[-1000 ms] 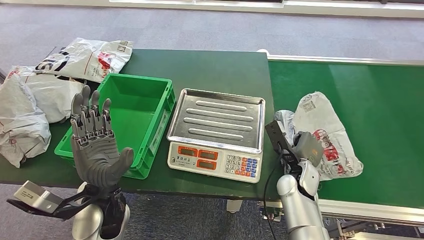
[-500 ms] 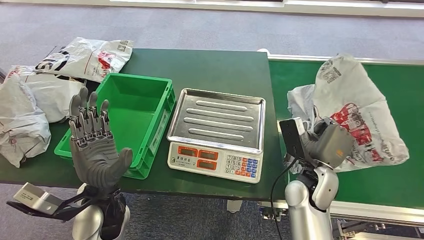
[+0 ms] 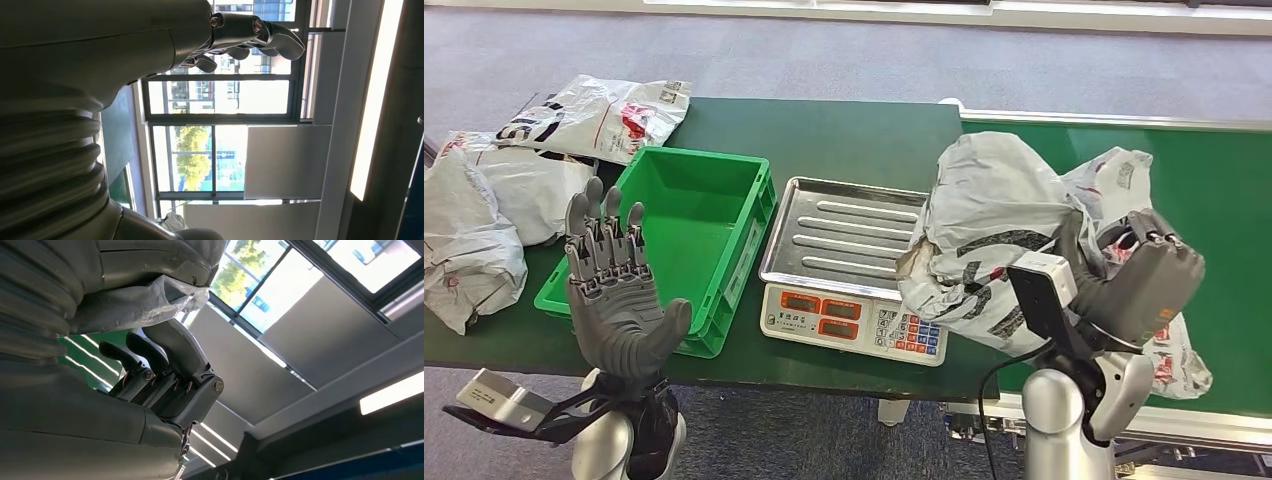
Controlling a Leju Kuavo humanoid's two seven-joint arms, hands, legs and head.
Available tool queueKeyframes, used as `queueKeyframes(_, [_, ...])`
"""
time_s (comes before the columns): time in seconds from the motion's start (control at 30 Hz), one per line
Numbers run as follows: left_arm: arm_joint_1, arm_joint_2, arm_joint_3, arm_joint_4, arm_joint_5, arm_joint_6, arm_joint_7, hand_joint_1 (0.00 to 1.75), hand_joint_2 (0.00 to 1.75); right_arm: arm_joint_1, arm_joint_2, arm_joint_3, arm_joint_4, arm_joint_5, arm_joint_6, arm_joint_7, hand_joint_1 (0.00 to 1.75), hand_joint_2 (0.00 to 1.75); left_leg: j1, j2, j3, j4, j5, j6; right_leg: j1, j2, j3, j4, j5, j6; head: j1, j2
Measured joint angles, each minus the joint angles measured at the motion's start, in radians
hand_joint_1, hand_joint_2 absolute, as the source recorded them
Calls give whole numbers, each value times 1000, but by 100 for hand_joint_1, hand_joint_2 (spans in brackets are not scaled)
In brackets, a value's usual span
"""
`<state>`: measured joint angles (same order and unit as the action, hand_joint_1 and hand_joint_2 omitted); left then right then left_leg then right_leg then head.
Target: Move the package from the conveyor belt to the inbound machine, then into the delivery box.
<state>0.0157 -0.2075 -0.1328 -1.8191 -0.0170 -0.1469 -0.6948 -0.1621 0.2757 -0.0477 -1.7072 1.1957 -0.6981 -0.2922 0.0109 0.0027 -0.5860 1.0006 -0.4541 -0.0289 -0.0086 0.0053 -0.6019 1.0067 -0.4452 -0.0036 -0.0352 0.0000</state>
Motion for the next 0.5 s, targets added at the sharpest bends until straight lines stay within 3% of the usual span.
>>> queueKeyframes(0.5, [-2, 0, -1, 21, 2, 0, -6, 0, 175, 2, 0, 0, -103, -61, 0, -95, 175, 175, 0, 0, 0, 0, 0, 0, 0, 0, 0, 0, 0, 0, 0, 0])
